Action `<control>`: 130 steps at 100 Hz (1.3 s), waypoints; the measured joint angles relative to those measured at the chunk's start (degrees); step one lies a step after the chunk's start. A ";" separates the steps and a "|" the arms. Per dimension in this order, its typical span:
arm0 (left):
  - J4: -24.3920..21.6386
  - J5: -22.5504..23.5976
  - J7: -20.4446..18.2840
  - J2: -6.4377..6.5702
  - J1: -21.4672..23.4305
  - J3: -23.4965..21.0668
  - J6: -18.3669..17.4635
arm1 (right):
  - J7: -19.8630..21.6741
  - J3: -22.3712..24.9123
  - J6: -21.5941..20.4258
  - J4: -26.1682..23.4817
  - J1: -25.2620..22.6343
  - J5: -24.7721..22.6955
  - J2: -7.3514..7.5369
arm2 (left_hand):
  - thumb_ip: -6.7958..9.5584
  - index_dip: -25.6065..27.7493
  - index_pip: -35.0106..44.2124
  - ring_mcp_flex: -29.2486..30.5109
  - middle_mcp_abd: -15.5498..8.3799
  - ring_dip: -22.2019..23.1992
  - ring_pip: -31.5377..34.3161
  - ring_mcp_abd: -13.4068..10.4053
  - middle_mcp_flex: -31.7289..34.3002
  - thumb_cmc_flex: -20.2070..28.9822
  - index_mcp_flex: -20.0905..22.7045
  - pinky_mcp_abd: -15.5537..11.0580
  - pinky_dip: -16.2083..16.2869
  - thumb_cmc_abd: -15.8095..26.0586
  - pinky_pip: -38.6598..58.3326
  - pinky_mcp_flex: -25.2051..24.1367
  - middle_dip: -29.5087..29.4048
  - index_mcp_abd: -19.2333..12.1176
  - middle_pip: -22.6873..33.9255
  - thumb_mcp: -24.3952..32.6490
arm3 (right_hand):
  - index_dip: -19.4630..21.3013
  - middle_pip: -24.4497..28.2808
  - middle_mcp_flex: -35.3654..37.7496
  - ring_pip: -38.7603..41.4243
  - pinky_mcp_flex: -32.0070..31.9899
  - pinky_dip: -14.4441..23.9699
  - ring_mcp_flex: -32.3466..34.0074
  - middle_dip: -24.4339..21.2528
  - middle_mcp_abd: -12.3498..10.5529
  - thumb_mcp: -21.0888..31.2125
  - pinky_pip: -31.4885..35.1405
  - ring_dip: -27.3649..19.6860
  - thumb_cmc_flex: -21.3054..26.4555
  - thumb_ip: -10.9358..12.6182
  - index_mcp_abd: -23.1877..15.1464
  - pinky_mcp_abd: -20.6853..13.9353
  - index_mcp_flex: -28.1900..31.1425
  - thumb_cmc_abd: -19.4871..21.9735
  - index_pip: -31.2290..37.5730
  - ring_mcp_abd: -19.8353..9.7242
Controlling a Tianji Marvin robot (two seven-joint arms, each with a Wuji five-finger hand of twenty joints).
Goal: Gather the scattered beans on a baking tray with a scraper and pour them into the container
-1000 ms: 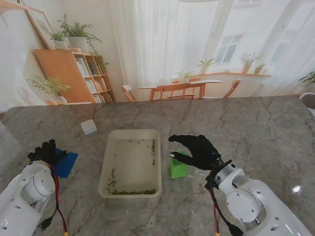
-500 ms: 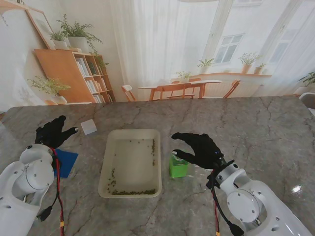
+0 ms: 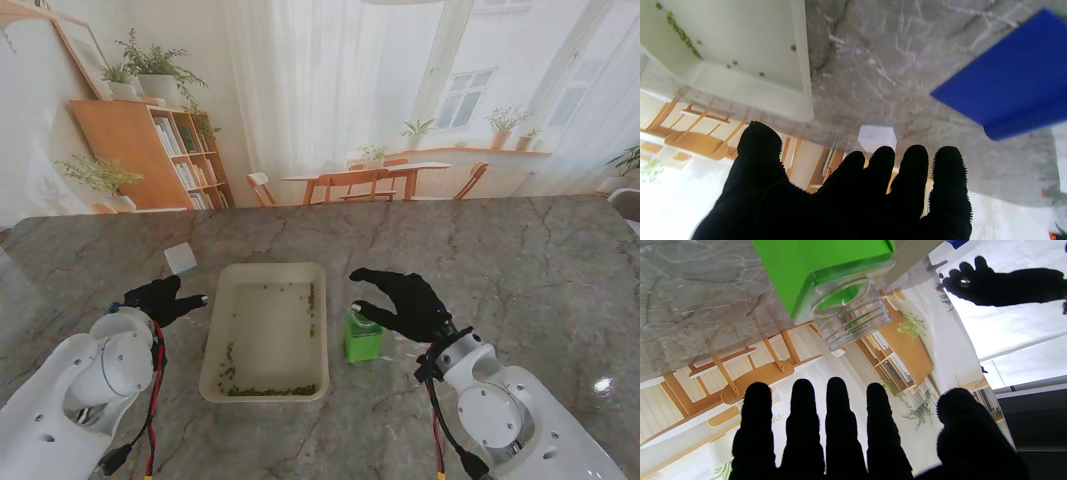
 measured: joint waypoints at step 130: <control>24.49 -8.05 4.05 -0.91 -22.55 24.09 0.80 | -2.57 0.88 -0.69 1.16 -0.89 0.03 -0.58 | -0.06 4.02 2.18 -1.60 3.82 16.75 11.57 2.48 -0.59 6.47 2.67 -1.39 5.56 -1.91 10.31 -0.49 18.55 1.29 4.99 -0.23 | -0.55 0.00 0.07 0.00 0.00 0.00 0.61 -0.02 0.00 0.00 -0.39 0.00 0.00 0.00 0.00 0.04 0.04 -0.02 0.00 0.04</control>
